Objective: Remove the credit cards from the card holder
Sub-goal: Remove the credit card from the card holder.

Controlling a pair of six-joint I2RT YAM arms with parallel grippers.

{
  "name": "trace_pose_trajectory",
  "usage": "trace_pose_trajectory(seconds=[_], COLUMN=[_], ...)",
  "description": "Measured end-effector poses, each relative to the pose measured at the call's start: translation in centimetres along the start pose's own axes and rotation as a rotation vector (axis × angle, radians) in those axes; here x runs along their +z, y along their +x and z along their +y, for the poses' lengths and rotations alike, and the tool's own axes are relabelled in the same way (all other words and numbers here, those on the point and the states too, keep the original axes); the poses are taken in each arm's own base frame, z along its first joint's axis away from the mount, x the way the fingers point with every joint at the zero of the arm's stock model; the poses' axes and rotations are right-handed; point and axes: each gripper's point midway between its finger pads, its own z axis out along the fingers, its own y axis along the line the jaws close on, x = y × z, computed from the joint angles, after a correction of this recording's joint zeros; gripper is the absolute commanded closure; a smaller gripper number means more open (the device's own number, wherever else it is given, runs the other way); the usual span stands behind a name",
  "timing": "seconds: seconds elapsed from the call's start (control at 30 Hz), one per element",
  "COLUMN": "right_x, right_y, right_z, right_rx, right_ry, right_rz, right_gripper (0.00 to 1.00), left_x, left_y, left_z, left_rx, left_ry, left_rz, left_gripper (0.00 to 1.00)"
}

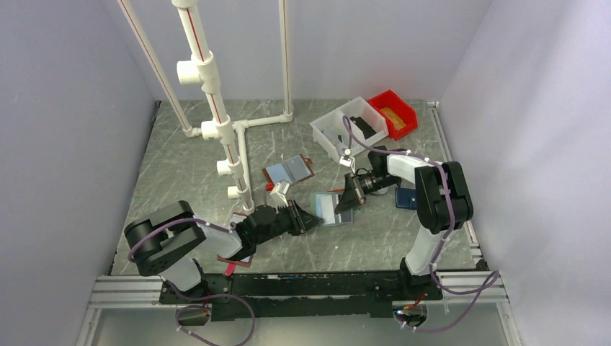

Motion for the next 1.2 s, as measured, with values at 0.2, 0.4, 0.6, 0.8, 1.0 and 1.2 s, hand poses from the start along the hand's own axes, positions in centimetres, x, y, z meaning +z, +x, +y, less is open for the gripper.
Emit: trace_pose_trajectory(seconds=[0.2, 0.4, 0.6, 0.8, 1.0, 1.2], right_x=[1.4, 1.8, 2.8, 3.2, 3.3, 3.3], right_y=[1.2, 1.6, 2.2, 2.7, 2.7, 2.9], right_z=[-1.5, -2.6, -3.7, -4.1, -4.5, -4.5], right_rx=[0.033, 0.034, 0.025, 0.035, 0.055, 0.066], right_ry=[0.047, 0.118, 0.164, 0.181, 0.18, 0.174], right_rz=[0.09, 0.148, 0.226, 0.258, 0.273, 0.282], right_gripper=[0.98, 0.97, 0.96, 0.95, 0.89, 0.81], left_x=[-0.6, -0.7, 0.0, 0.8, 1.9, 2.1], left_y=[0.3, 0.3, 0.3, 1.2, 2.3, 2.5], left_z=[0.8, 1.3, 2.5, 4.8, 6.9, 7.3], left_rx=[-0.014, -0.016, -0.018, -0.031, -0.085, -0.174], left_ry=[-0.008, -0.028, -0.071, -0.126, -0.174, -0.181], left_rz=[-0.003, -0.011, -0.008, 0.01, 0.031, 0.016], left_gripper=[0.67, 0.66, 0.67, 0.71, 0.83, 0.88])
